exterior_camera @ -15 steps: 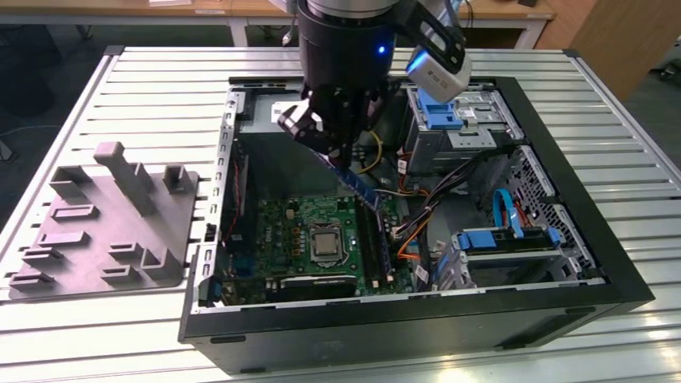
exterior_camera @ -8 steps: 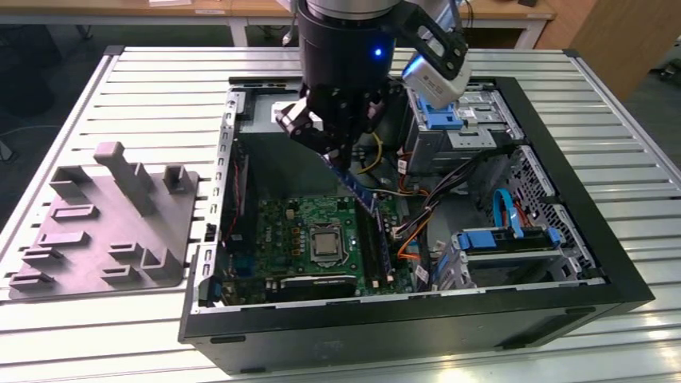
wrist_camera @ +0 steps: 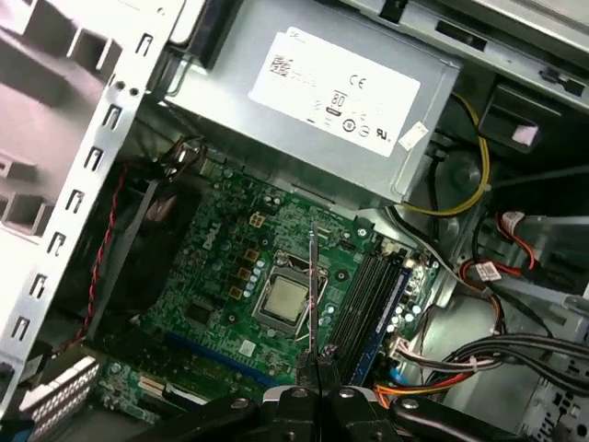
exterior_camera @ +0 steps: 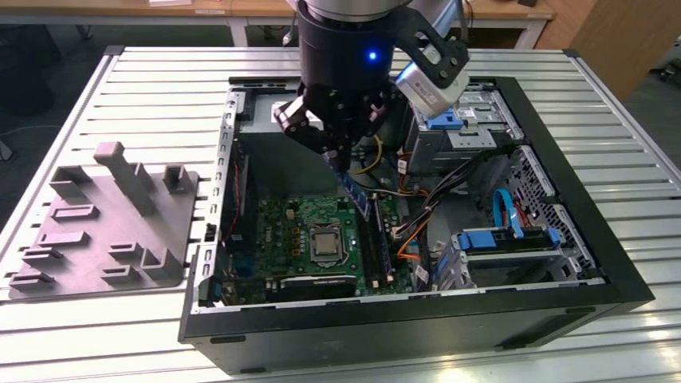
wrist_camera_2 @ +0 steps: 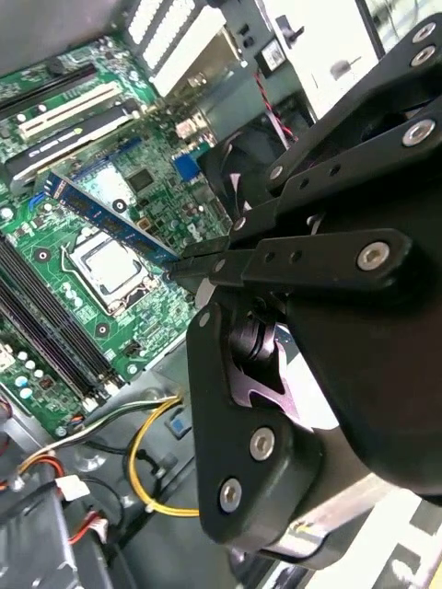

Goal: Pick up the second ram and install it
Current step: 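Insert the second ram into the second slot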

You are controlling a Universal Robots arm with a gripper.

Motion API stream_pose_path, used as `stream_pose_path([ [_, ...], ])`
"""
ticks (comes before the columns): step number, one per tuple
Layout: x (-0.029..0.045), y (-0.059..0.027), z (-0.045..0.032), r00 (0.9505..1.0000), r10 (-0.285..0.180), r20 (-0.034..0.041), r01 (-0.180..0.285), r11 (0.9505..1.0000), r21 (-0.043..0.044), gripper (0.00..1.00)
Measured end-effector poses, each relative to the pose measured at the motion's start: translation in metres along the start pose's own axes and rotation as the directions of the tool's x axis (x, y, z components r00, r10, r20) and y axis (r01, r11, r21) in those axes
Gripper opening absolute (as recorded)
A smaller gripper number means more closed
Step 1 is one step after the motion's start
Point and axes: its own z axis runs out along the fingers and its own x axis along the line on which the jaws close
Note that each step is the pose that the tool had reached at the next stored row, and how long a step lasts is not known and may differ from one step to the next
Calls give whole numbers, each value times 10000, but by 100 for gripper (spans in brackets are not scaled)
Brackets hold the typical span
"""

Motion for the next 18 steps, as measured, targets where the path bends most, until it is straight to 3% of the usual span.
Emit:
stream_pose_path([
  [4,0,0,8,9980,636,1,-636,9980,4,11],
  [8,0,0,16,9919,1269,3,-1269,9919,9,11],
  [13,0,0,26,9781,2083,5,-2083,9781,13,11],
  [18,0,0,36,9578,2874,7,-2874,9578,18,11],
])
